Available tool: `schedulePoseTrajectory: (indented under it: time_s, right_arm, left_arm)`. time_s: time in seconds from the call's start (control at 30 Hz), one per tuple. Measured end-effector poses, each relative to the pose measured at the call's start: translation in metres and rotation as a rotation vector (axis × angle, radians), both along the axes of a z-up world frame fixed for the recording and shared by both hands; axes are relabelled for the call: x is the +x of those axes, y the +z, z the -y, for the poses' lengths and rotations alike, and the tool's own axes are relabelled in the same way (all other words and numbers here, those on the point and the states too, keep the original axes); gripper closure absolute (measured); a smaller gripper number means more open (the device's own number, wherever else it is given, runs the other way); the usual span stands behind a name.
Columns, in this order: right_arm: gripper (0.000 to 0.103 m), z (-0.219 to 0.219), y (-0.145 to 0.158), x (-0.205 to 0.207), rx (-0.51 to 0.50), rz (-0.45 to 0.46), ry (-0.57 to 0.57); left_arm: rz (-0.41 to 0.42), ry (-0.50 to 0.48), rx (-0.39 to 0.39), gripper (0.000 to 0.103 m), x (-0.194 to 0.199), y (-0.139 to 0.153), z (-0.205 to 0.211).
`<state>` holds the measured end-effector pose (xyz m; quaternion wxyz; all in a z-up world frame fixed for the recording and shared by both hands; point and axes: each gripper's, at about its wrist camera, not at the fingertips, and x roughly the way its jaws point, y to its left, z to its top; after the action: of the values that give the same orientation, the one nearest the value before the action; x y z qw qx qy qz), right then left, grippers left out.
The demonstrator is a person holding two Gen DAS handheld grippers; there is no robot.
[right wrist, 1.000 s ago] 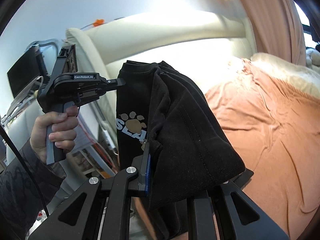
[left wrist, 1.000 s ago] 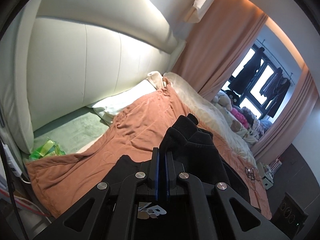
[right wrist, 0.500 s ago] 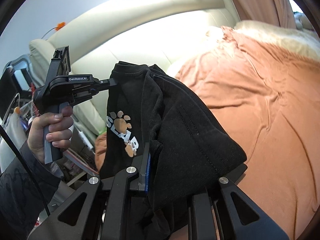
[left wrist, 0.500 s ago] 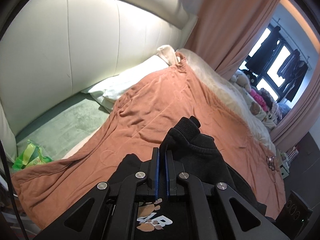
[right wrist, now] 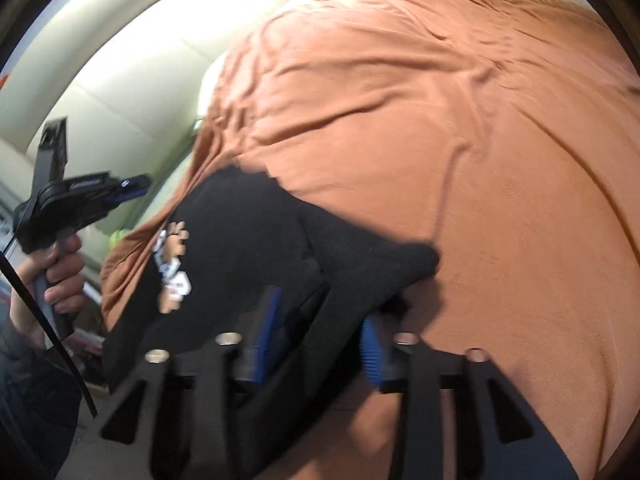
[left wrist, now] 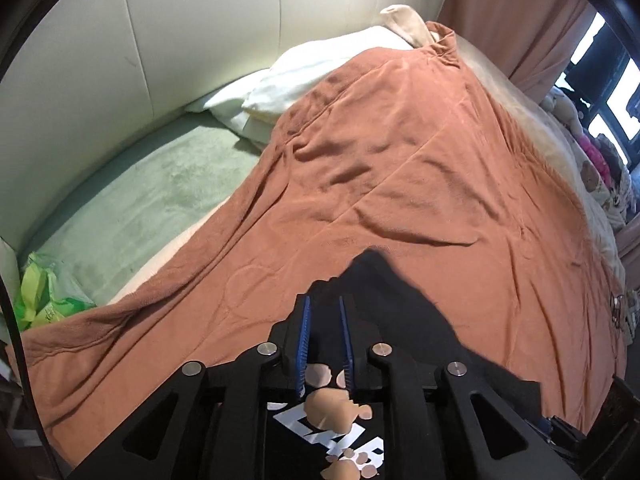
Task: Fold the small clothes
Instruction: 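Lower the shirt onto the bedspread and open both grippers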
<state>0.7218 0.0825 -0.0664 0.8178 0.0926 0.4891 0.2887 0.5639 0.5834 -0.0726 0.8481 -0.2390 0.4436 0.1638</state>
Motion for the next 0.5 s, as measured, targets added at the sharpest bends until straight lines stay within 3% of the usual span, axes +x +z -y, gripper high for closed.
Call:
schedulePoseTrajectory:
  time_s: [0.03,0.17,0.33,0.5]
  right_arm:
    - [0.042,0.004,-0.001,0.000,0.005,-0.001,-0.021]
    - [0.042,0.013,-0.001,0.001,0.024,-0.030,-0.051]
    - [0.042,0.007,0.007,-0.014,0.054,-0.032,-0.054]
    - [0.042,-0.011,0.020,-0.035,0.022,-0.024,-0.033]
  left_arm:
    - [-0.001,0.004,-0.011,0.081,-0.001,-0.004,-0.003]
    - [-0.019,0.003,-0.003,0.073,-0.009,-0.009,-0.008]
    - [-0.027,0.001,-0.035,0.073,-0.025,-0.014,-0.010]
    - [-0.044,-0.017,-0.053,0.072,-0.048,-0.015,-0.003]
